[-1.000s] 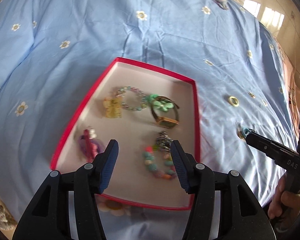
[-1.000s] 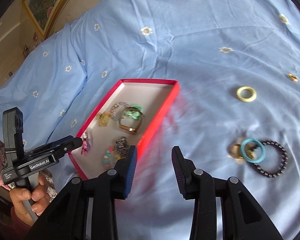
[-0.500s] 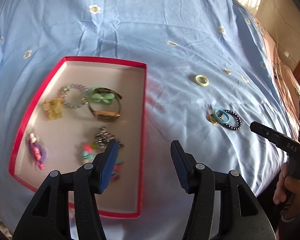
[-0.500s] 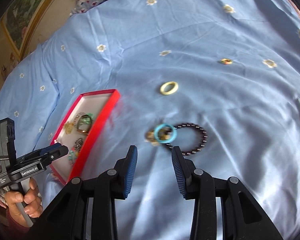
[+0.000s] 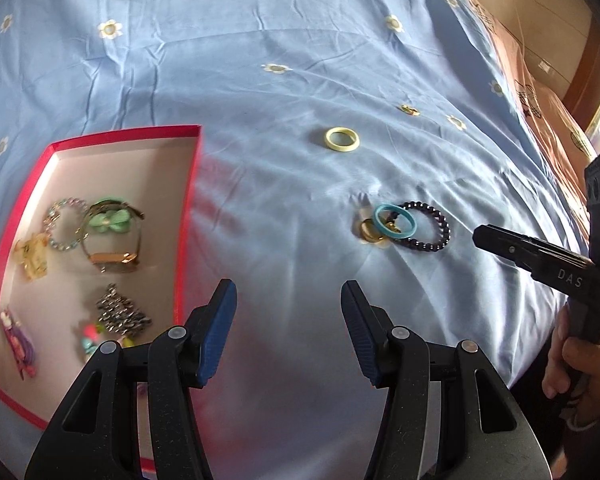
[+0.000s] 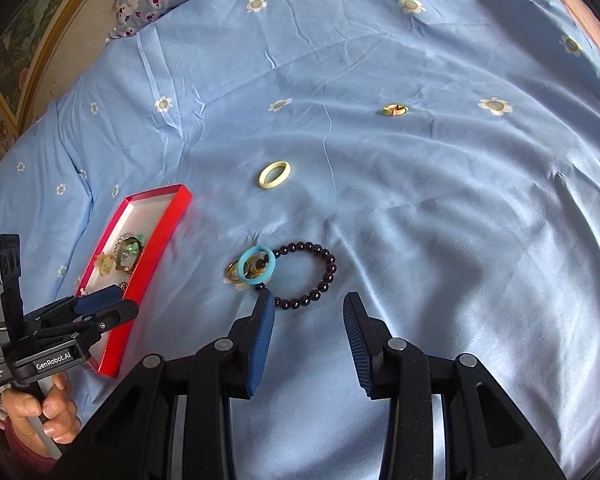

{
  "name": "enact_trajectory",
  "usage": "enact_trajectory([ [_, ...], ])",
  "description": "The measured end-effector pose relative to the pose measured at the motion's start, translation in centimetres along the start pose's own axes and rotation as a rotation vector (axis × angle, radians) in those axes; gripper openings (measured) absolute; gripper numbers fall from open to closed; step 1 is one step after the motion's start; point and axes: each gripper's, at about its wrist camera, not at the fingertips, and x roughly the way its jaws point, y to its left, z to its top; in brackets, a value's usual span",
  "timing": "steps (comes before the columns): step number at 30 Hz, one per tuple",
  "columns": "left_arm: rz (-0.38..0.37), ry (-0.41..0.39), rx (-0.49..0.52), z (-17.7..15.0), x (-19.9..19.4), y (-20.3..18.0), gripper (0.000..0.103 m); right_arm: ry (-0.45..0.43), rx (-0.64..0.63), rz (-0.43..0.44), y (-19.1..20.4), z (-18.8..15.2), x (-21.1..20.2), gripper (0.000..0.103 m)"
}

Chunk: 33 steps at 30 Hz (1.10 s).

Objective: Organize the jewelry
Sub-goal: 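Grasp the gold ring with left tool while right tool grasps dark bead bracelet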

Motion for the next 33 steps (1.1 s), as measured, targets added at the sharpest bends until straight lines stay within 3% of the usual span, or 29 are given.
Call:
enact_trajectory([
  [15, -0.051, 0.086, 0.109, 2.2, 6.0, -3.7, 0.053, 0.035, -0.001, 0.001, -1.1, 1.0, 2.2, 0.038],
  [21, -0.056, 0.073, 0.134, 3.1, 7.7, -4.8, 0.053, 0.054, -0.021, -0.019, -1.1, 1.5, 3.3, 0.035],
  [26, -0.065, 0.050, 0.160, 3.6, 8.5, -5.2, 0.044, 0.072, -0.051, -0.042, -0.8, 1.7, 4.5, 0.035],
  [29, -0.072, 0.036, 0.165, 3.7, 8.6, -5.2, 0.029, 0.068, -0.087, -0.067, -0.3, 1.7, 5.1, 0.034],
  [30, -0.076, 0.035, 0.162, 3.7, 8.6, -5.0, 0.021, 0.065, -0.107, -0.084, -0.1, 1.7, 5.3, 0.032],
  [33, -0.098, 0.038, 0.151, 3.8, 8.5, -4.7, 0.021, 0.050, -0.144, -0.133, 0.3, 1.6, 5.6, 0.018],
])
